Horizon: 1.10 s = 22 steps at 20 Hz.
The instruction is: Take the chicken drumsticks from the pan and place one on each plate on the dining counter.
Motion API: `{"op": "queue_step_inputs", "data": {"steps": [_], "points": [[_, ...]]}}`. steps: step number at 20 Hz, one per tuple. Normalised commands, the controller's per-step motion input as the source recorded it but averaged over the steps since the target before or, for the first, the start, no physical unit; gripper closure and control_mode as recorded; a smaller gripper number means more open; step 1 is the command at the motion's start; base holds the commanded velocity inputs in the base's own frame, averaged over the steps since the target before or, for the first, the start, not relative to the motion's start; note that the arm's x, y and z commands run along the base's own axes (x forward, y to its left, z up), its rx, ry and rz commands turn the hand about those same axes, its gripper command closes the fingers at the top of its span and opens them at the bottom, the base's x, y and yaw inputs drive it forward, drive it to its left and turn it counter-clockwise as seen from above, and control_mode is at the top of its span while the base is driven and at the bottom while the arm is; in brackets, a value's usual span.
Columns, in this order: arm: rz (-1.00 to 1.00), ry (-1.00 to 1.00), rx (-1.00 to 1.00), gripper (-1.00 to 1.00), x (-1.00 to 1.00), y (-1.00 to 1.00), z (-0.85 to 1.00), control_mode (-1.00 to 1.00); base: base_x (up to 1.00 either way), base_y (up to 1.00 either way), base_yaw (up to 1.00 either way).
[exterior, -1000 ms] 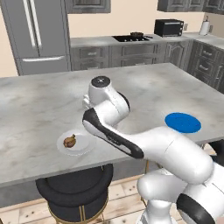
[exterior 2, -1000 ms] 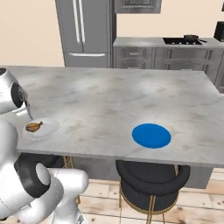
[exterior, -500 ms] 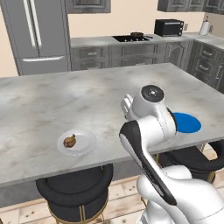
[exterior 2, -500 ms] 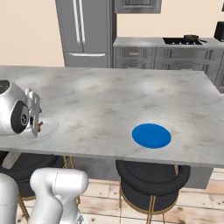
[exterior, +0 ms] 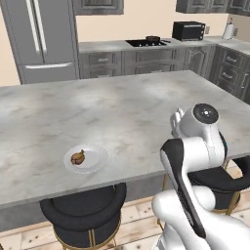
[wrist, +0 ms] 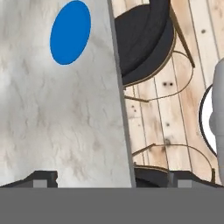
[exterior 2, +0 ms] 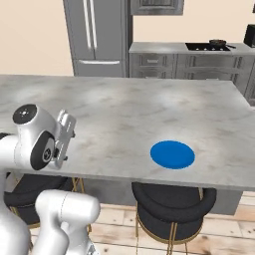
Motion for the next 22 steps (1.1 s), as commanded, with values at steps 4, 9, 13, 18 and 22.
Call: {"op": "queue_step_inputs", "data": {"steps": [4,9,13,18,22], "points": [[-0.22,-0.14,0.07,-1.00,-0.29,-0.63,0.00,-1.00,0.00,0.00,0.00],[-0.09,-0.06,0.03,-1.00,-0.16,-0.27,0.00,1.00,-0.38,-0.44,-0.19],[0.00,0.00,0.00,-1.00,0.00,0.00,0.00,1.00,-0.61,-0.79,-0.30],[0.00,0.00,0.00,-1.00,0.00,0.00,0.00,1.00,-0.06,-0.99,-0.16],[0.00,0.00,0.00,-1.00,0.00,0.00,0.00,1.00,0.14,-1.00,-0.01]]}}
